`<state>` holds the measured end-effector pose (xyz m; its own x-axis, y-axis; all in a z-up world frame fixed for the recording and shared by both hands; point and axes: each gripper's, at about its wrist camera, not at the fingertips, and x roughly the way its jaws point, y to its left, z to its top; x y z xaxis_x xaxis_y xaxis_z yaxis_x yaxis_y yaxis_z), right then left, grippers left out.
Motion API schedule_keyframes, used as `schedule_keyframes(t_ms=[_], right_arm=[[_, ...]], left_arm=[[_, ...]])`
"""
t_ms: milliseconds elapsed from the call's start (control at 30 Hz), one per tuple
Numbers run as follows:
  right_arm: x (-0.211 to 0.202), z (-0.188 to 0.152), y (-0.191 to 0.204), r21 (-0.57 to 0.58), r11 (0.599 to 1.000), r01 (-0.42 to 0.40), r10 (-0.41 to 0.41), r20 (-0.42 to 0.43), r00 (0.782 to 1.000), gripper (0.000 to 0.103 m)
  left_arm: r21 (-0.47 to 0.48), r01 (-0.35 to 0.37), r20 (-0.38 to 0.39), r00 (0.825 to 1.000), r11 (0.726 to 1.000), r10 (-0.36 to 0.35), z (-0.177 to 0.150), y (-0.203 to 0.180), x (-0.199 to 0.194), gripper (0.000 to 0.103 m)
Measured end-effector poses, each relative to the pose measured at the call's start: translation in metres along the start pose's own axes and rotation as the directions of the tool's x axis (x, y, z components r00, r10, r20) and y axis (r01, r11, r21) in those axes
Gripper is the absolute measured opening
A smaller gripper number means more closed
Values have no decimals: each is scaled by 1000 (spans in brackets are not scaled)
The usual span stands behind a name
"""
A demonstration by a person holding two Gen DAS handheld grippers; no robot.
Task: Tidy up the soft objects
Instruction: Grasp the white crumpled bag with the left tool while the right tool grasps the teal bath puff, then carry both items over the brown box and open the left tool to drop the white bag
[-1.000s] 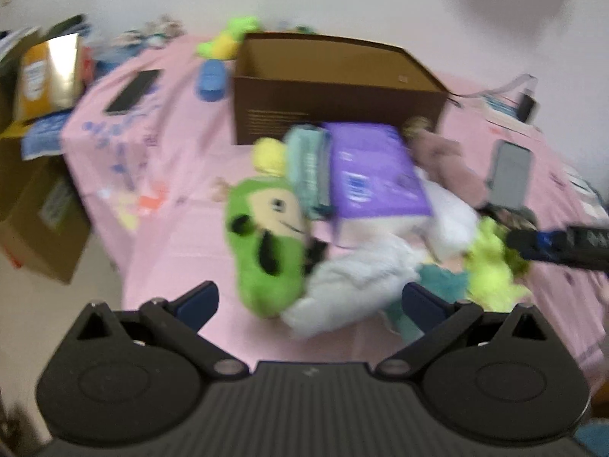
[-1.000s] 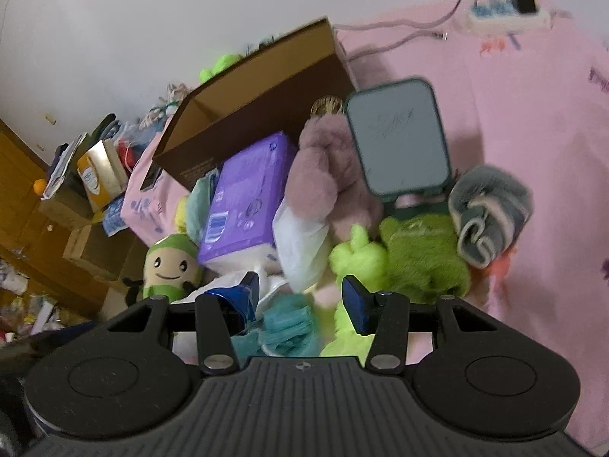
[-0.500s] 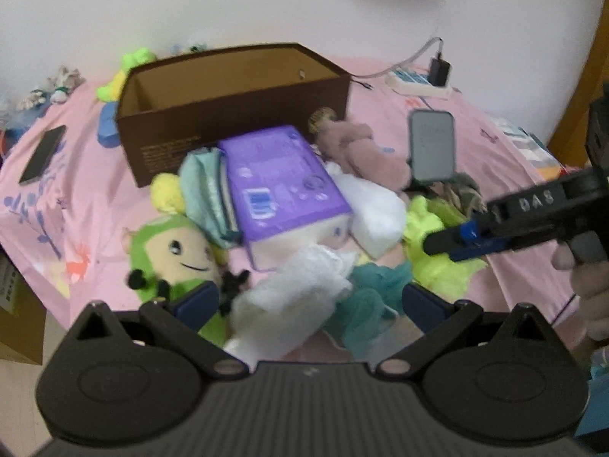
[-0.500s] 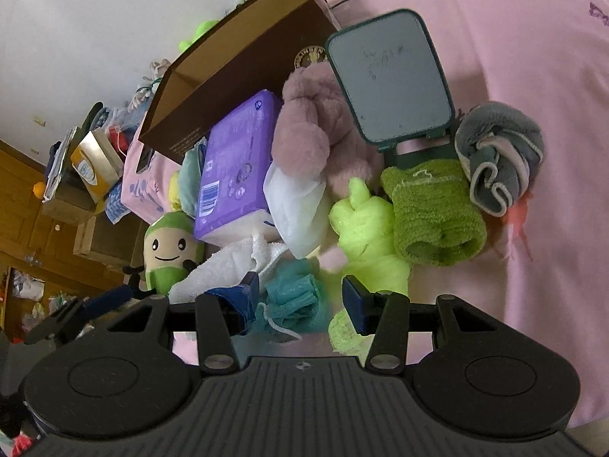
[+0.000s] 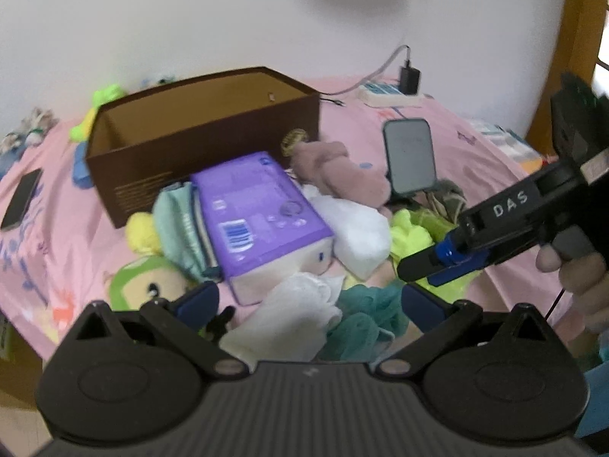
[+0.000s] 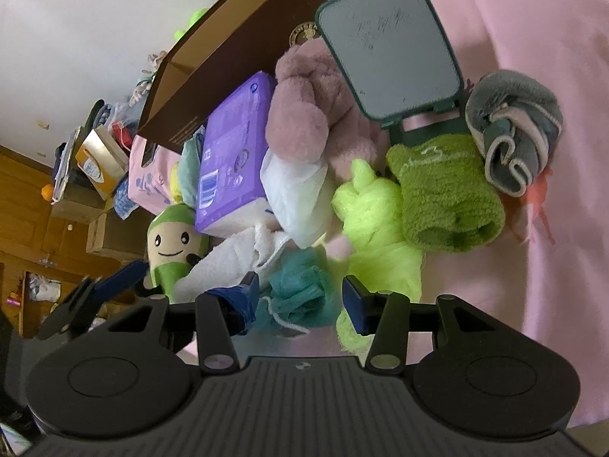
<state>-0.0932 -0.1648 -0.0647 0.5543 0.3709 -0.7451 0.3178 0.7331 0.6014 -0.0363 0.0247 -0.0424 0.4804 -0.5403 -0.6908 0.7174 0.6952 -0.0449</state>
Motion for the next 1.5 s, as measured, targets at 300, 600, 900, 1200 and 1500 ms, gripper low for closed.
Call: schedule_keyframes(t_ms=[300, 600, 900, 1200, 1500], right_arm=[[-8, -4, -10, 47, 999, -7, 6, 25, 1000, 32], [2, -3, -5, 29, 1000, 4, -3, -18, 1000, 32], [20, -2, 0, 70, 998, 8, -7, -24, 1000, 35], [38, -9, 17, -71, 997, -6, 4, -33, 999, 19], [-13, -3, 23, -134, 987, -89, 90, 0, 996, 4]], left_arm=[[-125, 35, -89, 995, 992, -46, -7, 23, 31, 53], [-73, -19, -116, 993, 997, 11, -19, 16, 41, 65], [-122, -40, -121, 992, 992, 25, -16, 23, 40, 49], [-154, -60, -127, 991, 986, 40, -15, 19, 38, 45], [-226, 15, -77, 996, 974, -33, -4, 23, 1, 43]])
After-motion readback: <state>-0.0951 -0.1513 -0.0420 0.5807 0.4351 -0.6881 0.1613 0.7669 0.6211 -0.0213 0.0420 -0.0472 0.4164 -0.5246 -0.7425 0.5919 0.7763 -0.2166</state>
